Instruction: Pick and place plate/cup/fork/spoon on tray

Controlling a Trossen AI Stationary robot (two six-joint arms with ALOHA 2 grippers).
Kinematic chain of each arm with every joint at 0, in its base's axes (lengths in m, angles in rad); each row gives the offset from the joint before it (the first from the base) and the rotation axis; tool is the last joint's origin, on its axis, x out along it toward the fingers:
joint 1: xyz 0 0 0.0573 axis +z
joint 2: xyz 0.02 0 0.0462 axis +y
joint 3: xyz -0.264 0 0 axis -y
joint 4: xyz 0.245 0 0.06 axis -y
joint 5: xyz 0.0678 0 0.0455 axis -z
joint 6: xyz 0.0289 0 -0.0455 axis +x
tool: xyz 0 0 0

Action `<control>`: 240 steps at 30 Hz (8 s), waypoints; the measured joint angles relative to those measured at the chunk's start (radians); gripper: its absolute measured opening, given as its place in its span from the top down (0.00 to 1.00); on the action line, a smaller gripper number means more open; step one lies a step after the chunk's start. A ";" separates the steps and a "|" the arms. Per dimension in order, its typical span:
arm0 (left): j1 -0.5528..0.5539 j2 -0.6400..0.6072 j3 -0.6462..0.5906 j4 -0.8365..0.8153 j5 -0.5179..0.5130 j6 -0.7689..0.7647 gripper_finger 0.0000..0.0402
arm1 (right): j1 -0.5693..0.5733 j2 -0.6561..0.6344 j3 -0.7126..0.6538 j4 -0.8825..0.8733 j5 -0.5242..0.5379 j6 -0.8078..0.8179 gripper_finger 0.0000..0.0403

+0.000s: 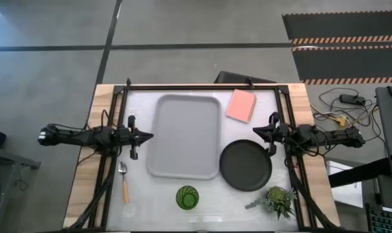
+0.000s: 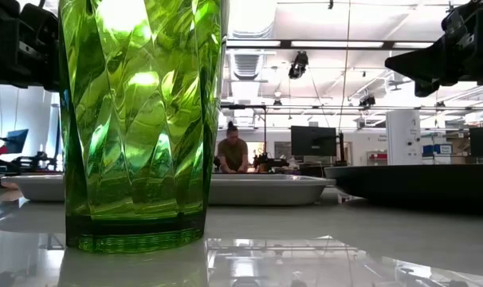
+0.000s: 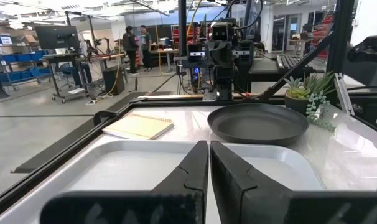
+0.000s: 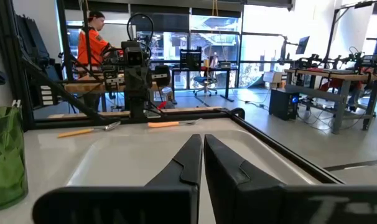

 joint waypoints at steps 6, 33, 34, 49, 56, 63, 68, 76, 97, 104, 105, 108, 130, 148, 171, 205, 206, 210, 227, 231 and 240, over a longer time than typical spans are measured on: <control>0.000 0.000 0.000 0.000 0.000 0.000 1.00 | 0.000 0.000 0.000 0.000 0.000 0.000 0.98; 0.000 0.000 0.000 0.000 0.000 0.000 1.00 | 0.000 0.000 0.000 0.000 0.000 0.000 0.98; 0.000 0.000 0.000 0.000 0.000 0.000 1.00 | 0.000 0.000 0.000 0.000 0.000 0.000 0.98; 0.000 0.000 0.000 0.000 0.000 0.000 1.00 | 0.000 0.000 0.000 0.000 0.000 0.000 0.98; 0.000 0.000 0.000 0.000 0.000 0.000 1.00 | 0.000 0.000 0.000 0.001 0.000 0.051 0.98; 0.000 0.000 0.000 0.096 -0.001 -0.255 1.00 | 0.000 0.000 0.000 0.001 0.000 0.485 0.98; 0.000 0.000 0.000 0.277 -0.010 -0.528 1.00 | 0.000 0.000 0.000 0.033 0.000 0.514 0.98; 0.000 -0.002 0.000 0.417 -0.018 -0.523 1.00 | 0.000 0.000 0.000 0.049 0.003 0.512 0.98; -0.002 0.393 0.212 0.656 -0.038 -0.519 1.00 | 0.000 0.000 0.000 0.336 -0.054 0.188 0.98; -0.015 0.632 0.374 0.650 0.023 -0.584 1.00 | 0.000 0.000 0.000 0.422 -0.053 0.092 0.98; -0.024 0.663 0.395 0.635 0.029 -0.608 1.00 | 0.000 0.000 0.000 0.443 -0.053 0.085 0.98; -0.070 0.760 0.470 0.543 0.033 -0.679 1.00 | 0.000 0.000 0.000 0.484 -0.053 0.055 0.98; -0.353 1.392 1.378 -0.685 -0.036 -1.301 1.00 | 0.000 0.002 0.017 0.482 -0.052 -0.025 0.98; -0.364 1.528 1.523 -0.871 0.193 -1.326 1.00 | 0.000 0.045 0.021 0.472 -0.035 -0.036 0.98; -0.335 1.521 1.420 -0.888 0.210 -1.170 0.58 | 0.000 0.110 0.022 0.473 0.001 -0.036 0.98; -0.339 1.517 1.316 -0.754 0.232 -0.996 0.53 | 0.000 0.110 0.022 0.474 0.001 -0.052 0.98; -0.339 1.517 1.316 -0.754 0.232 -0.996 0.54 | 0.000 0.110 0.022 0.474 0.001 -0.052 0.98; -0.339 1.517 1.315 -0.755 0.232 -0.996 0.61 | 0.000 0.110 0.022 0.474 0.001 -0.052 0.98; -0.339 1.501 1.328 -0.747 0.226 -1.022 1.00 | 0.000 0.110 0.022 0.478 0.001 -0.052 0.98; -0.338 1.456 1.342 -0.715 0.199 -1.021 1.00 | 0.000 0.110 0.022 0.479 0.001 -0.052 0.98; -0.265 1.299 1.338 -0.737 0.010 -1.017 1.00 | 0.000 0.110 0.022 0.481 0.000 -0.052 0.98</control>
